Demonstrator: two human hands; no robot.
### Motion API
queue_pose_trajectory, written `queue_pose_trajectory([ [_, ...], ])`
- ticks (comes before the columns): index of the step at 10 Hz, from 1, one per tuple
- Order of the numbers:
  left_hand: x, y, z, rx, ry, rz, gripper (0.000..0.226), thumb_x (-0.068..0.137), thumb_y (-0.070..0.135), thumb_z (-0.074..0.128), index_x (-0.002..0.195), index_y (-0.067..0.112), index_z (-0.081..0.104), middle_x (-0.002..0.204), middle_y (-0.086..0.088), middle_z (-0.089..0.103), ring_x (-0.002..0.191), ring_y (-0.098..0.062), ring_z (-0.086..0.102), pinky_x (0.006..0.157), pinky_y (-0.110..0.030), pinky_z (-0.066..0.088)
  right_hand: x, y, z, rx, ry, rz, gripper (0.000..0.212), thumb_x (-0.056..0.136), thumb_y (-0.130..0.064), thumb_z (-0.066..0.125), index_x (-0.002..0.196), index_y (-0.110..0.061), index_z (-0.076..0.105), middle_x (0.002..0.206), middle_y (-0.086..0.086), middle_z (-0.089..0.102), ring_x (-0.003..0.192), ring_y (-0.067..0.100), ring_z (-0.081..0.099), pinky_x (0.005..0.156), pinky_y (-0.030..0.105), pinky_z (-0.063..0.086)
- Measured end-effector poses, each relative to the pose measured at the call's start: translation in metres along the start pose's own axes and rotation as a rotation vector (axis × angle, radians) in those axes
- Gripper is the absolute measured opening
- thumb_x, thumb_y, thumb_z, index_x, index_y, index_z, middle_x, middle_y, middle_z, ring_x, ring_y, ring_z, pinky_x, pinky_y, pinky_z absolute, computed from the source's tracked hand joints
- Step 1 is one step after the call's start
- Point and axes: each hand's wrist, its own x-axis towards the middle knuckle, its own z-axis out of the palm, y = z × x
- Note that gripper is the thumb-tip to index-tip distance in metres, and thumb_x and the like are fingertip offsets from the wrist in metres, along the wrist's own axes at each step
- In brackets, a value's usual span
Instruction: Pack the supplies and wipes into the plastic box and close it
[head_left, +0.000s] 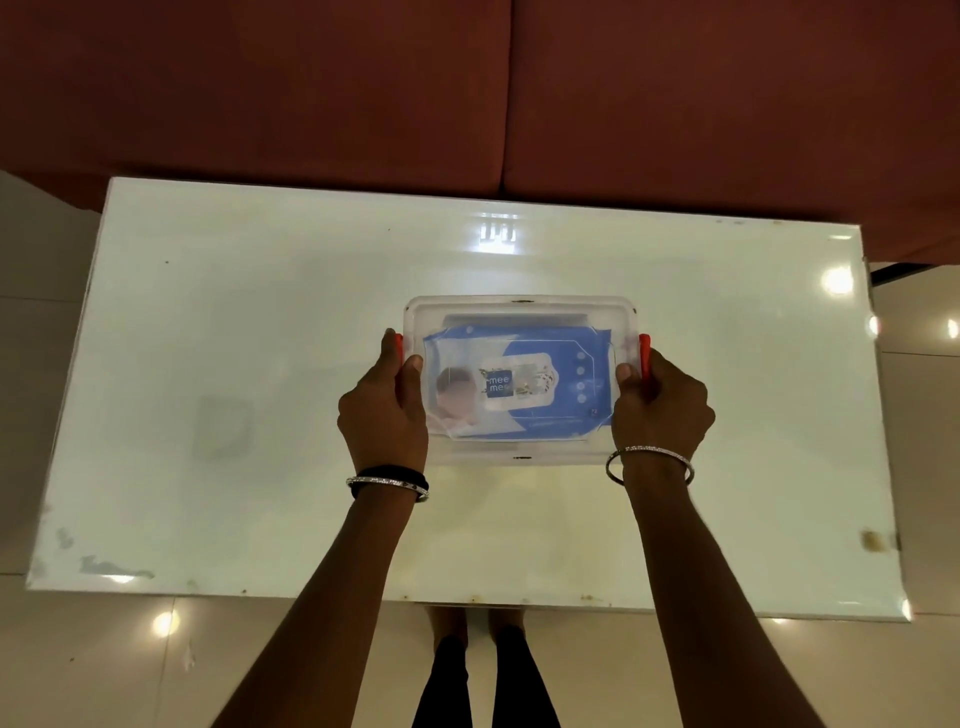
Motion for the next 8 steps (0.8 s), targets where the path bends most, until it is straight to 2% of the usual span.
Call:
queue_pose_trajectory([
  [1, 0.01, 0.001, 0.002, -0.016, 0.008, 0.008, 0.039, 0.095, 0.021, 0.059, 0.13, 0.005, 0.058, 0.103, -0.019, 0.075, 0.089, -0.034, 0.072, 0.075, -0.025, 0.046, 0.006, -0.003, 0.005, -0.006, -0.034, -0.007, 0.034, 0.091, -0.021, 0.066, 0.123, -0.013, 0.069, 0.105, 0.01, 0.076, 0.095, 0.029, 0.071, 0.082, 0.018, 0.039],
  [2, 0.014, -0.004, 0.006, -0.03, 0.006, -0.003, 0.039, 0.095, 0.021, 0.059, 0.13, 0.006, 0.059, 0.105, -0.019, 0.074, 0.091, -0.034, 0.072, 0.077, -0.028, 0.049, 0.005, 0.001, 0.01, -0.033, -0.064, -0.007, 0.034, 0.092, -0.024, 0.065, 0.123, -0.012, 0.068, 0.107, 0.011, 0.076, 0.097, 0.03, 0.071, 0.086, 0.023, 0.045],
  [3, 0.012, -0.01, 0.011, -0.019, 0.006, -0.004, 0.038, 0.095, 0.021, 0.058, 0.131, 0.008, 0.059, 0.104, -0.019, 0.074, 0.09, -0.035, 0.072, 0.076, -0.029, 0.05, 0.001, 0.006, 0.013, -0.016, -0.065, -0.005, 0.038, 0.092, -0.025, 0.064, 0.128, -0.012, 0.065, 0.116, 0.011, 0.073, 0.104, 0.031, 0.069, 0.096, 0.032, 0.049],
  [4, 0.009, -0.015, 0.013, 0.015, 0.014, 0.017, 0.039, 0.095, 0.024, 0.057, 0.131, 0.01, 0.058, 0.097, -0.019, 0.076, 0.082, -0.037, 0.071, 0.068, -0.029, 0.048, 0.0, 0.009, 0.014, -0.003, -0.065, -0.02, 0.042, 0.092, -0.025, 0.064, 0.132, -0.013, 0.062, 0.122, 0.01, 0.071, 0.109, 0.03, 0.068, 0.099, 0.032, 0.047],
  [5, 0.01, -0.015, 0.011, 0.064, -0.024, 0.008, 0.042, 0.096, 0.027, 0.055, 0.136, 0.013, 0.054, 0.101, -0.019, 0.075, 0.086, -0.038, 0.07, 0.069, -0.029, 0.046, 0.002, 0.009, 0.01, -0.003, -0.106, -0.03, 0.043, 0.093, -0.028, 0.064, 0.132, -0.012, 0.061, 0.121, 0.01, 0.071, 0.108, 0.029, 0.068, 0.098, 0.032, 0.048],
  [6, 0.006, -0.005, 0.002, 0.105, -0.097, -0.013, 0.048, 0.097, 0.028, 0.053, 0.142, 0.012, 0.046, 0.125, -0.016, 0.066, 0.111, -0.034, 0.065, 0.089, -0.035, 0.049, 0.002, 0.009, 0.005, -0.006, -0.175, -0.032, 0.043, 0.092, -0.032, 0.063, 0.129, -0.01, 0.063, 0.116, 0.01, 0.072, 0.103, 0.029, 0.068, 0.092, 0.03, 0.049],
  [7, -0.003, 0.01, -0.012, 0.101, -0.155, 0.038, 0.046, 0.097, 0.025, 0.053, 0.14, 0.01, 0.049, 0.14, -0.011, 0.056, 0.127, -0.027, 0.055, 0.102, -0.035, 0.044, -0.002, 0.003, -0.006, 0.004, -0.194, 0.029, 0.049, 0.09, -0.034, 0.066, 0.131, -0.008, 0.06, 0.123, 0.01, 0.069, 0.11, 0.027, 0.066, 0.095, 0.03, 0.047],
  [8, -0.014, 0.022, -0.028, 0.172, -0.204, 0.078, 0.028, 0.095, 0.017, 0.056, 0.12, 0.009, 0.067, 0.132, -0.012, 0.063, 0.12, -0.029, 0.06, 0.099, -0.039, 0.048, -0.019, -0.008, -0.019, 0.007, -0.143, -0.03, 0.043, 0.09, -0.022, 0.067, 0.128, -0.002, 0.061, 0.124, 0.017, 0.067, 0.113, 0.031, 0.064, 0.101, 0.041, 0.049],
])
